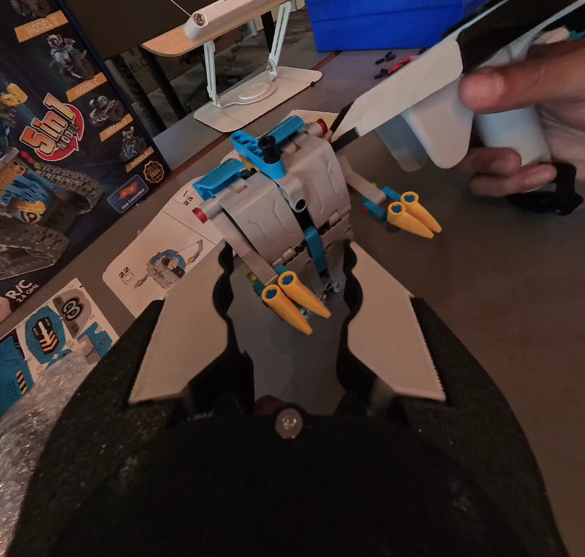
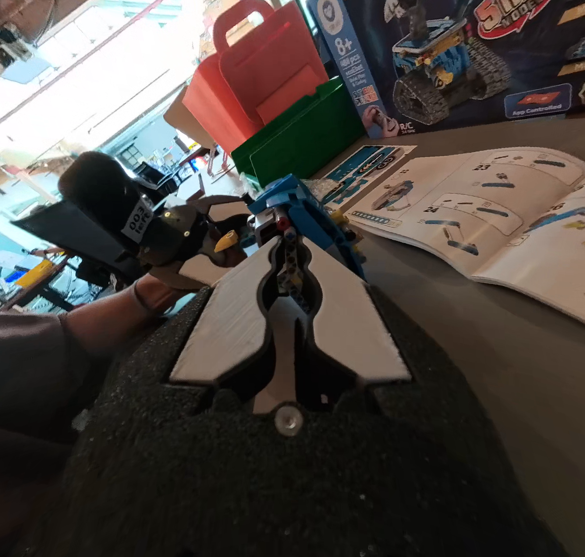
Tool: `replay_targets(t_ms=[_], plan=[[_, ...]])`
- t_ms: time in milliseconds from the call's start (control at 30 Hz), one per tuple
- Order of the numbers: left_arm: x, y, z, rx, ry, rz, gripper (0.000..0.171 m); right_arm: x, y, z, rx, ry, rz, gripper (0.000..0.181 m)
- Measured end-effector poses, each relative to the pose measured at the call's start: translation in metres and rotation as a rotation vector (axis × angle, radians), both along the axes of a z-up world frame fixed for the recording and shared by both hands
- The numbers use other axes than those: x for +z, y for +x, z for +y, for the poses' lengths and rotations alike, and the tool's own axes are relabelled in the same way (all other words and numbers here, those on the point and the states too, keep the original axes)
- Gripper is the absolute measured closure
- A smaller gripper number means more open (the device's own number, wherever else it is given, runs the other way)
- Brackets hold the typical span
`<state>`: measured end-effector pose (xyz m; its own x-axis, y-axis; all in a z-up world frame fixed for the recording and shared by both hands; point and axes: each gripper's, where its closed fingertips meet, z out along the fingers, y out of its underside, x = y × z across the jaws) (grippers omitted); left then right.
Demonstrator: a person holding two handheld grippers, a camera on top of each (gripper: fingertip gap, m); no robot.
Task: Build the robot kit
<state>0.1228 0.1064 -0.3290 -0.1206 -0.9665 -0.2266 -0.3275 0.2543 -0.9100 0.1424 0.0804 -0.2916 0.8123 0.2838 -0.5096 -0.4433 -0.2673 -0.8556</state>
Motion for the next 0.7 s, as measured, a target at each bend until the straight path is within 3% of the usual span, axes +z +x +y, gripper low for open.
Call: replay_targets(t_ms=[267,400,700], plan=[[0.000,0.002,0.001,0.012,0.136,-0.003,0.102,-0.003,0.000,-0.004,0.091,-0.064,0.072,0.175],[0.004,-0.004,0.003,0.012,0.273,0.018,0.107,-0.004,-0.005,-0.006,0.136,-0.081,0.108,0.175],[0.000,-0.008,-0.004,-0.011,0.197,0.055,0.109,-0.003,-0.011,-0.006,0.169,-0.086,0.159,0.174]])
